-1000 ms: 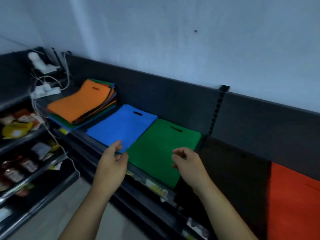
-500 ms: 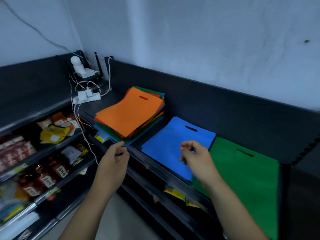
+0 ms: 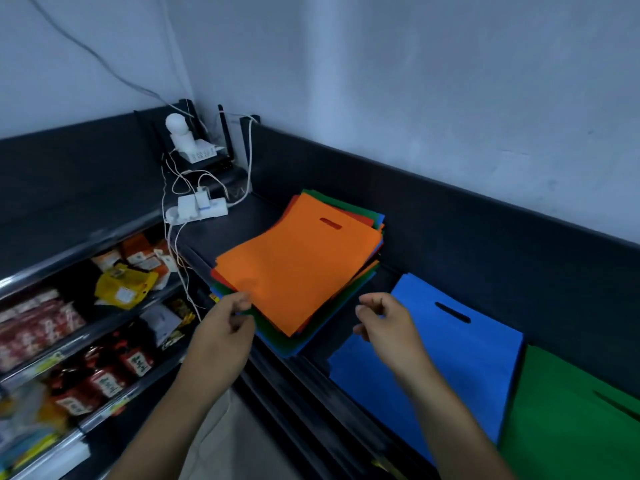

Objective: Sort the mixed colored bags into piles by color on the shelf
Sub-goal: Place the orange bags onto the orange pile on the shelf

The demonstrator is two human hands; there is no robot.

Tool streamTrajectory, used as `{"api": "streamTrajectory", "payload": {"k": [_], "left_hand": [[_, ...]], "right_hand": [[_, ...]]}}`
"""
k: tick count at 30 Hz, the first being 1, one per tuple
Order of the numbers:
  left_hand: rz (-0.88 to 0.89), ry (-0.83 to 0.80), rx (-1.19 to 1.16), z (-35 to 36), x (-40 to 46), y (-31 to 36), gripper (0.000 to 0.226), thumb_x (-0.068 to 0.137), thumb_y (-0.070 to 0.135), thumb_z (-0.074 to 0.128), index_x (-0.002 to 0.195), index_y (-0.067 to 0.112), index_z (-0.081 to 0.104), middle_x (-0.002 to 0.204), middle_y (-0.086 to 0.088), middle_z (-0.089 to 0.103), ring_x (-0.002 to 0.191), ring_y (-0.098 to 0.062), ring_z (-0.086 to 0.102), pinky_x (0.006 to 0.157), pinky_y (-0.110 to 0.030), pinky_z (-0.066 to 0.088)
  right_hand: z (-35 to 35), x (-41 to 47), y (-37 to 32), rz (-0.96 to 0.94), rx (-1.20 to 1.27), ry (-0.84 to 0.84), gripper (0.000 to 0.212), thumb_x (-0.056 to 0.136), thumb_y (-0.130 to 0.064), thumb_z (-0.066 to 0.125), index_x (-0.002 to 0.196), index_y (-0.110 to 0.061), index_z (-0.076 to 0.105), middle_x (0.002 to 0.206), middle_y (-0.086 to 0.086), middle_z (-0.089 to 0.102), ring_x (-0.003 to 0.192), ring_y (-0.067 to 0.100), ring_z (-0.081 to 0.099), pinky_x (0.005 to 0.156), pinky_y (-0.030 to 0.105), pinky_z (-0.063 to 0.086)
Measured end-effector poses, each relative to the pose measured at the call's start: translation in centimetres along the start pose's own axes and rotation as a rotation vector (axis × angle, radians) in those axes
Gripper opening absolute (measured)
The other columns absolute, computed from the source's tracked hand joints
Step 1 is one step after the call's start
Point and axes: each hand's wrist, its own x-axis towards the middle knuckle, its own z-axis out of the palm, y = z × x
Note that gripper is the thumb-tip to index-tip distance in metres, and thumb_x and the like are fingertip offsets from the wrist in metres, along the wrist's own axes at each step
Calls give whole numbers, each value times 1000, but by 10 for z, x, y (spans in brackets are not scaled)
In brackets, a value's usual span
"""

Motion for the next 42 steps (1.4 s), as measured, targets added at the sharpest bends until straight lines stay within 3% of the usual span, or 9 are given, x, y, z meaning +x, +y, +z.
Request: {"api": "streamTrajectory", "payload": {"k": [5, 10, 15, 18, 20, 24, 29, 34, 42], "left_hand": [[101, -53, 129, -4, 61, -10, 44, 103, 15, 56, 146, 19, 49, 139, 4, 55, 123, -15, 55, 98, -29, 46], [235, -169, 263, -7, 124, -10, 48, 106, 29, 49, 152, 21, 39, 148, 8, 42, 119, -5, 41, 99, -25, 38], [320, -393, 500, -10, 186, -18, 75, 102, 61, 36, 160, 17, 23, 164, 0, 29, 145, -22, 36, 116, -38, 37], [425, -664, 531, -15, 198, -26, 80, 97, 73, 33, 158, 22, 31, 161, 8, 33, 138, -12, 42, 109, -27, 38], [447, -752, 481, -21, 205, -28, 79, 95, 76, 34, 158, 27, 33, 161, 14, 32, 140, -9, 40, 107, -25, 36], [490, -538, 375, -31, 247, -38, 68, 101, 63, 37, 157, 25, 34, 156, 9, 39, 133, -11, 47, 104, -30, 45], [623, -665, 612, -25, 261, -48, 65, 103, 59, 37, 154, 19, 37, 161, 1, 36, 139, -18, 43, 113, -38, 41], [675, -628, 499, -24, 267, -38, 55, 102, 55, 44, 149, 26, 47, 139, 6, 57, 121, -12, 56, 97, -30, 51], [349, -651, 158, -16, 304, -30, 45, 101, 39, 56, 144, 28, 49, 116, 14, 60, 88, 0, 61, 70, -24, 55]], "right_hand": [[25, 30, 0, 54, 23, 95, 19, 105, -29, 62, 122, -20, 61, 99, 0, 68, 89, 26, 76, 91, 49, 60], [47, 60, -9, 127, 3, 207, 34, 104, -45, 62, 128, -23, 56, 109, 0, 69, 90, 20, 75, 87, 46, 63], [74, 82, -8, 237, 45, 310, 46, 97, -63, 63, 124, -26, 60, 115, -7, 69, 101, 16, 72, 87, 41, 62], [90, 91, -11, 253, 151, 430, 39, 95, -52, 73, 118, -20, 68, 108, -8, 73, 96, 15, 72, 73, 31, 57], [96, 93, -9, 286, 162, 547, 32, 94, -41, 78, 113, -16, 73, 105, 0, 76, 92, 21, 74, 74, 33, 58], [100, 84, -15, 327, 128, 679, 23, 96, -35, 77, 106, -15, 73, 102, 7, 77, 89, 29, 74, 72, 38, 58], [106, 65, -17, 327, 101, 736, 24, 99, -36, 71, 114, -17, 73, 106, 6, 77, 93, 31, 75, 82, 47, 61], [119, 67, -20, 300, 13, 772, 17, 101, -31, 70, 109, -17, 75, 101, 2, 78, 90, 26, 75, 80, 45, 61], [127, 72, -24, 218, 53, 827, 8, 105, -27, 65, 107, -22, 71, 99, -3, 78, 89, 21, 75, 69, 36, 58]]}}
